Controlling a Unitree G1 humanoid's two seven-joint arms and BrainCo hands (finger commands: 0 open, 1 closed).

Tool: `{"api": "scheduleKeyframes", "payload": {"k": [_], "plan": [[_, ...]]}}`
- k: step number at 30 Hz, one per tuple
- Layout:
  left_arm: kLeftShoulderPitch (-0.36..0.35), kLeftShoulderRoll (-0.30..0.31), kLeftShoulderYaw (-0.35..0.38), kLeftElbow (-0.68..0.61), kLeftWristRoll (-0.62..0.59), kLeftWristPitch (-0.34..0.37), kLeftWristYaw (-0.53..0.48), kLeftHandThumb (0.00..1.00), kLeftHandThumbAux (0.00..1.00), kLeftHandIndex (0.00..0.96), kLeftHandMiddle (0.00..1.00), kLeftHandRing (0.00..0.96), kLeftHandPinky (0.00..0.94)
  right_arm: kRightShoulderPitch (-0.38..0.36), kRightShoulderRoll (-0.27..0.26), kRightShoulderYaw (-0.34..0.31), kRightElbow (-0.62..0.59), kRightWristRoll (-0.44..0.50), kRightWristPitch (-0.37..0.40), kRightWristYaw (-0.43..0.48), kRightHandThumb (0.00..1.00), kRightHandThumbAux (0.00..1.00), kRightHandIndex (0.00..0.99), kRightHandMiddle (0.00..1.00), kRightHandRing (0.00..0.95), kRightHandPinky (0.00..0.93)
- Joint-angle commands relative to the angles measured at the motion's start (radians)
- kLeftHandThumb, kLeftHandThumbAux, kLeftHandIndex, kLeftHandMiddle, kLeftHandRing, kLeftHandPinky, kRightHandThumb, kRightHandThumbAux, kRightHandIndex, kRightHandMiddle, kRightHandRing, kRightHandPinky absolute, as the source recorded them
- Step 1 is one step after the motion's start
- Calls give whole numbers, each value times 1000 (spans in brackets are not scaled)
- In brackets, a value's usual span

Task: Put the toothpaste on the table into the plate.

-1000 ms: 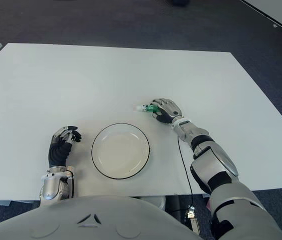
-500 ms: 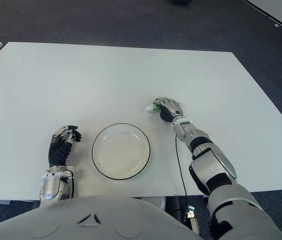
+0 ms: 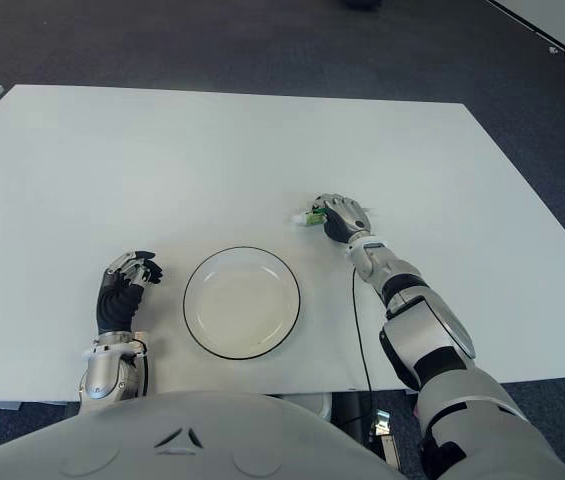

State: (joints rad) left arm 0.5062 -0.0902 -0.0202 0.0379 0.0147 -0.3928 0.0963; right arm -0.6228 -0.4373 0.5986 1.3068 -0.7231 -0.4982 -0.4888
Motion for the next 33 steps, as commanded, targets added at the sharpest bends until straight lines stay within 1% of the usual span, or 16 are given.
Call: {"api": "scheduleKeyframes", "payload": {"k": [1, 6, 11, 15, 19, 23, 30, 33], "plan": [[4, -24, -3, 35, -9, 52, 11, 702, 718, 431, 577, 564, 542, 51, -22, 2, 30, -11, 16, 19, 1000, 663, 442, 480, 449, 472], [-1, -23, -1, 39, -8, 50, 10, 702, 718, 431, 578, 564, 539, 49, -19, -13, 19, -4, 10, -16, 1000, 665, 425, 468, 462, 462], [-6, -21, 2, 47, -10, 46, 9, 701, 718, 431, 577, 560, 533, 39, -9, -42, 6, 17, -8, -49, 1000, 661, 442, 487, 477, 449], [-10, -19, 4, 53, -11, 43, 7, 701, 718, 431, 575, 558, 532, 23, 2, -74, -15, 46, -42, -60, 1000, 663, 433, 470, 458, 484], [-14, -16, 6, 57, -15, 42, 4, 700, 718, 431, 573, 557, 533, 25, 9, -110, -52, 75, -90, -68, 1000, 664, 418, 451, 465, 518], [-20, -14, 8, 64, -18, 39, 2, 700, 718, 431, 572, 555, 530, 51, 12, -142, -100, 106, -142, -67, 1000, 665, 416, 433, 475, 539], [-30, -13, 10, 77, -20, 35, 4, 700, 718, 431, 570, 555, 531, 116, 27, -209, -221, 184, -245, -31, 1000, 666, 421, 415, 481, 550], [-34, -14, 10, 79, -20, 34, 7, 701, 718, 431, 572, 557, 534, 135, 32, -229, -256, 205, -269, -12, 1000, 667, 422, 409, 481, 551]]}}
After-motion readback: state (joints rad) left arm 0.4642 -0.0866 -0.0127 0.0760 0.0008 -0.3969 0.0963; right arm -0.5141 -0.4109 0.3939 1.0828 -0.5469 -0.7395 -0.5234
